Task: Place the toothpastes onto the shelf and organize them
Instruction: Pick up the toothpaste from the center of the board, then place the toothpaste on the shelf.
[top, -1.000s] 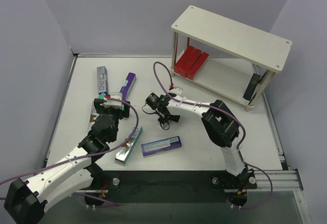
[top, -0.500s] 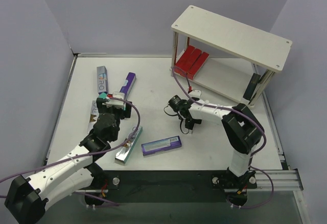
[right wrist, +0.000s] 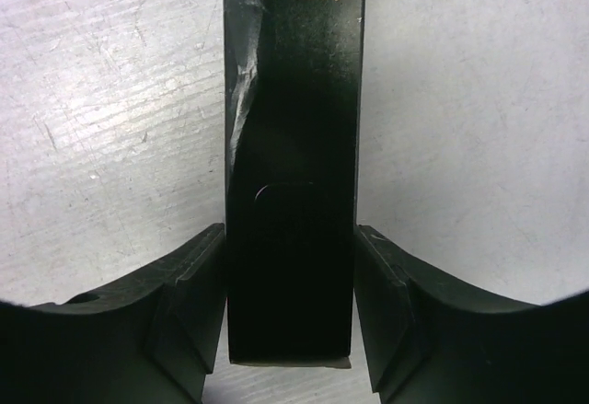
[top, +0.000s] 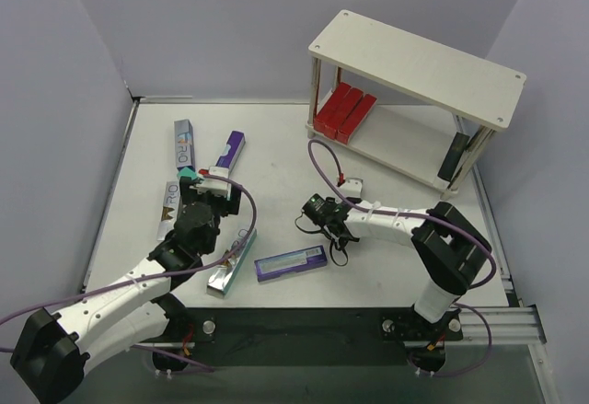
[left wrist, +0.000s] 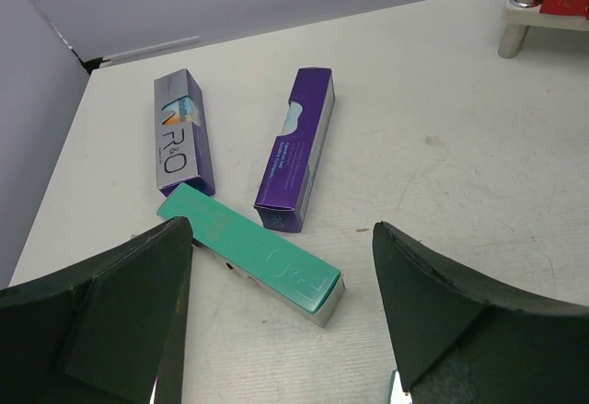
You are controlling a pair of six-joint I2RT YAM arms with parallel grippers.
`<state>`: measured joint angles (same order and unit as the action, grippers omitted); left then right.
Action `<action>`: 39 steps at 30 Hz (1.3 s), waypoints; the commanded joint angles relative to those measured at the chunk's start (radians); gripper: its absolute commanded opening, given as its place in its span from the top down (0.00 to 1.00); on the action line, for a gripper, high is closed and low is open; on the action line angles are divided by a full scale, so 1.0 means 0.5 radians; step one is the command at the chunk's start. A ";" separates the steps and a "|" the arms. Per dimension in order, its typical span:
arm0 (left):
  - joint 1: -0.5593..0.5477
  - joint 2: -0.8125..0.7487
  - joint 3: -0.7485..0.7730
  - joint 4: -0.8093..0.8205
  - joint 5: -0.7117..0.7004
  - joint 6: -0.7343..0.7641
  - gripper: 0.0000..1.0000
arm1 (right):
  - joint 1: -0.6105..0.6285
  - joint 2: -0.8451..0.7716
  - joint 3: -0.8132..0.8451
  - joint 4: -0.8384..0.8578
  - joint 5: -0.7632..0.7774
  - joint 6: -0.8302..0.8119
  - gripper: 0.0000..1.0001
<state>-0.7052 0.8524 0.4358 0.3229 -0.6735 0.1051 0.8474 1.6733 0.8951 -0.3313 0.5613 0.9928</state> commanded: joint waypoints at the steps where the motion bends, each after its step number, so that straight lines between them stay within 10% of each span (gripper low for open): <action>1: 0.008 0.019 0.052 0.026 0.040 -0.057 0.09 | 0.048 -0.091 -0.023 0.003 0.101 0.119 0.52; 12: 0.005 0.041 0.055 0.020 0.065 -0.075 0.09 | 0.057 -0.386 0.115 -0.193 0.466 -0.169 0.67; 28: 0.005 0.029 0.064 0.005 0.071 -0.075 0.09 | -0.909 -0.350 0.367 0.214 0.268 -1.016 0.67; 39: 0.005 0.032 0.070 -0.002 0.089 -0.084 0.09 | -1.198 -0.021 0.452 0.433 0.246 -1.016 0.62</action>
<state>-0.7052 0.8749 0.4362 0.3065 -0.6384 0.0814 0.2726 1.6360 1.0569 -0.1692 0.6422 0.4896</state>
